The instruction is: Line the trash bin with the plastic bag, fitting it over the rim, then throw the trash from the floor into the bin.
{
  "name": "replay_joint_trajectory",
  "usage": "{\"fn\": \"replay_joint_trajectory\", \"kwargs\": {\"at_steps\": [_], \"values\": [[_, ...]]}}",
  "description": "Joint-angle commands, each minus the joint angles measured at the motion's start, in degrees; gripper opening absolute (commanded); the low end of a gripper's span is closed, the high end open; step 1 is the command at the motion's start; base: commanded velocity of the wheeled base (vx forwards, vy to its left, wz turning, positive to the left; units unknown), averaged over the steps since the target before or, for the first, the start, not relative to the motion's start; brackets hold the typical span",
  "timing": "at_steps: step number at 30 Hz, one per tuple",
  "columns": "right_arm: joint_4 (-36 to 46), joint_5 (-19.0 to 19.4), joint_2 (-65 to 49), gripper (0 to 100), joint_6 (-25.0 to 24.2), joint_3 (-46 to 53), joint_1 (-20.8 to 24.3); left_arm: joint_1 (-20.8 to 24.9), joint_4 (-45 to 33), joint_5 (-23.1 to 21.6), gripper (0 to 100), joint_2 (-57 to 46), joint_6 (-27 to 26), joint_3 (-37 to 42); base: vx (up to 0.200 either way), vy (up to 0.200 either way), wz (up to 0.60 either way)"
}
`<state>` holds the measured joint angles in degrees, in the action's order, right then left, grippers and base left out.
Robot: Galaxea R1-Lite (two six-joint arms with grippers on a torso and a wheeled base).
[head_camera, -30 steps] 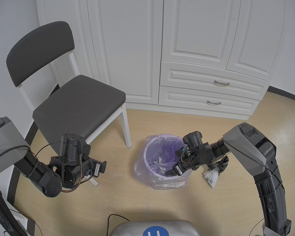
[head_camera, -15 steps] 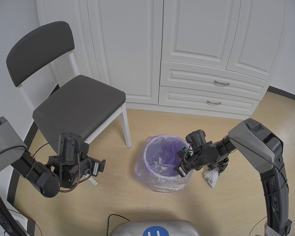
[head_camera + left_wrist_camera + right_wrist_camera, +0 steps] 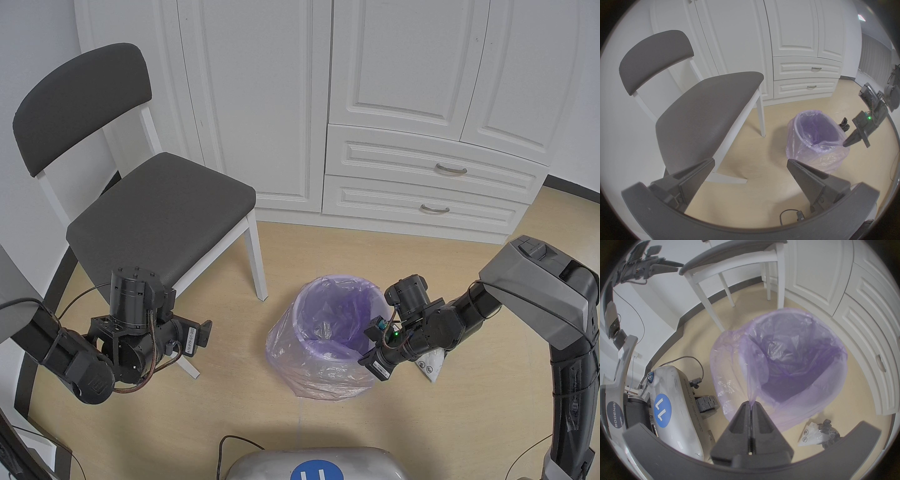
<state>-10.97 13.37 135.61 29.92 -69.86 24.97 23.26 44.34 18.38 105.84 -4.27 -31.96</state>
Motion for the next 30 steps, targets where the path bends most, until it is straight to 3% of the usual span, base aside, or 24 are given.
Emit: {"fn": "replay_joint_trajectory", "kwargs": {"at_steps": [1, 5, 9, 15, 16, 21, 30], "values": [[-1.6, 0.0, -0.3, 0, -0.1, 2.8, 1.6, 0.8, 0.5, 2.1, 100, 0.9, -0.1, 0.1, 0.0, 0.0, 0.0], [-1.6, -0.2, 0.4, 0, -0.1, 3.1, 2.4, 1.8, 0.7, 6.2, 100, 2.9, 0.0, 0.1, 0.0, 0.0, 0.0], [-1.7, -0.9, 2.9, 0, 0.0, 2.4, 2.8, 2.6, 2.2, 6.8, 100, 3.6, 0.4, 0.5, 0.0, 0.0, 0.0], [-1.8, -6.0, 6.5, 0, -0.1, -0.4, 2.7, 4.2, 6.8, 6.8, 100, 4.5, 0.5, 1.8, 0.0, 0.0, 0.0], [-1.7, -8.5, 7.4, 0, -0.3, -1.7, 2.7, 4.6, 8.6, 6.8, 100, 5.0, 0.5, 2.5, 0.0, 0.0, 0.0], [-1.8, -12.8, 9.3, 0, -0.7, -4.1, 2.1, 5.3, 15.4, 6.7, 100, 9.2, 1.3, 3.4, 0.0, 0.0, 0.0], [-5.5, -16.8, 9.1, 0, -1.0, -3.8, -2.6, 5.9, 30.3, 6.8, 100, 15.8, 2.9, 6.7, 0.0, 0.0, 0.0]]}}
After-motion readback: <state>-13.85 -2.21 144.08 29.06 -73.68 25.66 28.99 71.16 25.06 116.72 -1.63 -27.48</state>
